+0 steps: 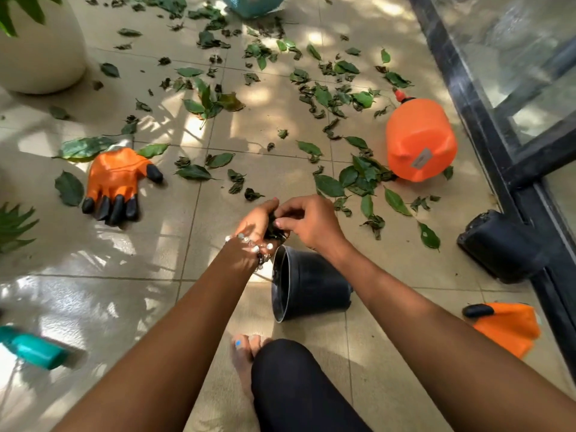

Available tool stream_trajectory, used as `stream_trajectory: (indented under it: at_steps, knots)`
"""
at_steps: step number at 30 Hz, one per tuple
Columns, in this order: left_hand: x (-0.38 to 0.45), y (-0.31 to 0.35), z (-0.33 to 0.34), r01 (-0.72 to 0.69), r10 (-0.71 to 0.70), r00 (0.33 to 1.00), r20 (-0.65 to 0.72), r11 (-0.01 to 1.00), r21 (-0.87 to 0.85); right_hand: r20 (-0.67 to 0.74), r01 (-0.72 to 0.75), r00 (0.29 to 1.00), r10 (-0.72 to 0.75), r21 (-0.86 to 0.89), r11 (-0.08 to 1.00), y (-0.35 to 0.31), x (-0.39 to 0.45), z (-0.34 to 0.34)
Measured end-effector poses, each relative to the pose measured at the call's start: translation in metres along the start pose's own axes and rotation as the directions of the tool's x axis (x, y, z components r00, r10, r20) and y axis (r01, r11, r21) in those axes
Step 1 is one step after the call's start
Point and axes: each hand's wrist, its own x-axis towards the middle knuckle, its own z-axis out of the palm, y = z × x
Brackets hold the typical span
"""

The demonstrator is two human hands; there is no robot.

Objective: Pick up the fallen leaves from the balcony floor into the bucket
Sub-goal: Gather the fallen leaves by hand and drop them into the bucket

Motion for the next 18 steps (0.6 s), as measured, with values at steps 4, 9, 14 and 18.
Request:
stream_trajectory:
  at_steps: [4,9,14,18]
  knots:
    - [-0.005,0.008,0.011,-0.008,0.006,0.996,-0.09,1.0,-0.022,0.018,0.073,0.997,-0.073,-0.028,0.997,-0.004,-0.005,-0.005]
    - [-0.002,0.011,0.026,-0.063,0.059,0.996,-0.062,0.996,-0.067,-0.194,-0.092,0.967,0.168,0.348,0.933,0.019,-0.007,-0.041]
    - [0.001,0.002,0.04,-0.032,0.032,0.999,-0.021,0.999,-0.029,-0.231,-0.386,0.919,0.319,-0.373,0.844,0.084,-0.018,-0.078]
    - [0.003,-0.005,0.05,-0.022,0.022,1.0,-0.012,0.999,-0.032,-0.059,-0.313,0.94,0.336,-0.545,0.778,0.107,-0.033,-0.092]
